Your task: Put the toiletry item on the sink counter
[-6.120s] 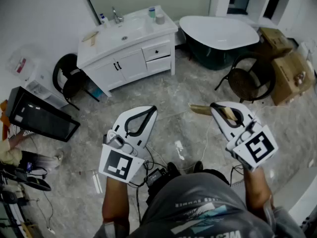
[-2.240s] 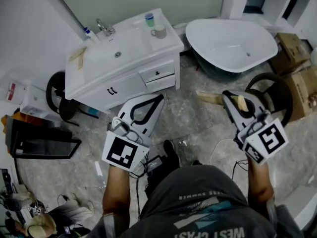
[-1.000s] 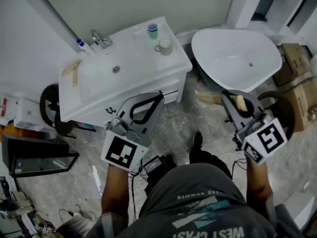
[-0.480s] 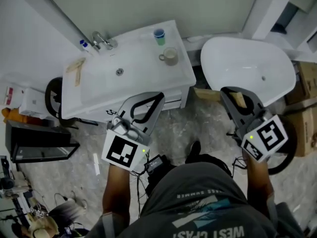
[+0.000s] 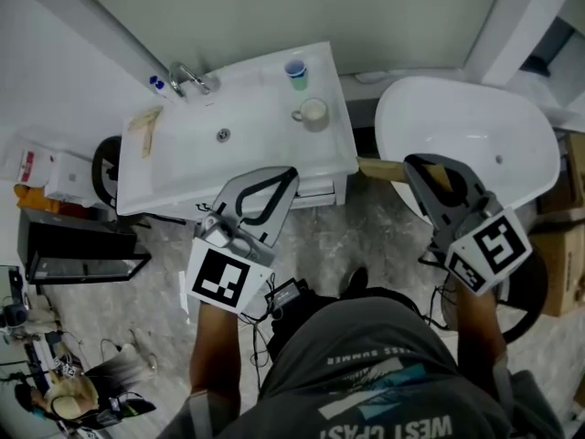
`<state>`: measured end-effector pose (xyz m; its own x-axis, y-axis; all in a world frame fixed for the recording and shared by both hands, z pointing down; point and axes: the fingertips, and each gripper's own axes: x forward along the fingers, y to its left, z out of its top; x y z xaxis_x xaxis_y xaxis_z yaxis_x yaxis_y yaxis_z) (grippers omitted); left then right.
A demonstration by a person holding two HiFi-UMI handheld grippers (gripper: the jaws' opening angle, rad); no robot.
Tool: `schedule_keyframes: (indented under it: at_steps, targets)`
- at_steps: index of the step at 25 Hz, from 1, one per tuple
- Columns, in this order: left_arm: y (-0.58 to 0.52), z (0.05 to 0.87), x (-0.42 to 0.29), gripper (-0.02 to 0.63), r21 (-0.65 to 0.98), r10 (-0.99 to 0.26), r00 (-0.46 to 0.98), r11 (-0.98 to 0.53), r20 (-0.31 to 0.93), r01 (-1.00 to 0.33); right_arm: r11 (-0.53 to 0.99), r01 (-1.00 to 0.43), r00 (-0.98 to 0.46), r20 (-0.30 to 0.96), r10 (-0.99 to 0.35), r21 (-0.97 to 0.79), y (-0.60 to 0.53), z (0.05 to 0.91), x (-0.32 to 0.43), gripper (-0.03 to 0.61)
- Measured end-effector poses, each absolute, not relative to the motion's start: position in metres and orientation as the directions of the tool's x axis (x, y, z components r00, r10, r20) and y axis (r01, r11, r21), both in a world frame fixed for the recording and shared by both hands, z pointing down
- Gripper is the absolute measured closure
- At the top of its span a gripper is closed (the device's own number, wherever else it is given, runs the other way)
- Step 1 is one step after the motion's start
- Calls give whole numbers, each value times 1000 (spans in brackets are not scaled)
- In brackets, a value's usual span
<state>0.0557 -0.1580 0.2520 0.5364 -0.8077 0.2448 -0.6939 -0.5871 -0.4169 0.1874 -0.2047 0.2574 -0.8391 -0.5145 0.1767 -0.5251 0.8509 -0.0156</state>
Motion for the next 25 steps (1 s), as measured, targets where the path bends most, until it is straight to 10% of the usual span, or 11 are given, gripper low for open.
schedule_keyframes:
  at_steps: [25]
  targets:
    - [-255,250,-19,612,-364,-758,627,-644,181,-673,796,-605,-768,237,-594,36,-293,251,115,548]
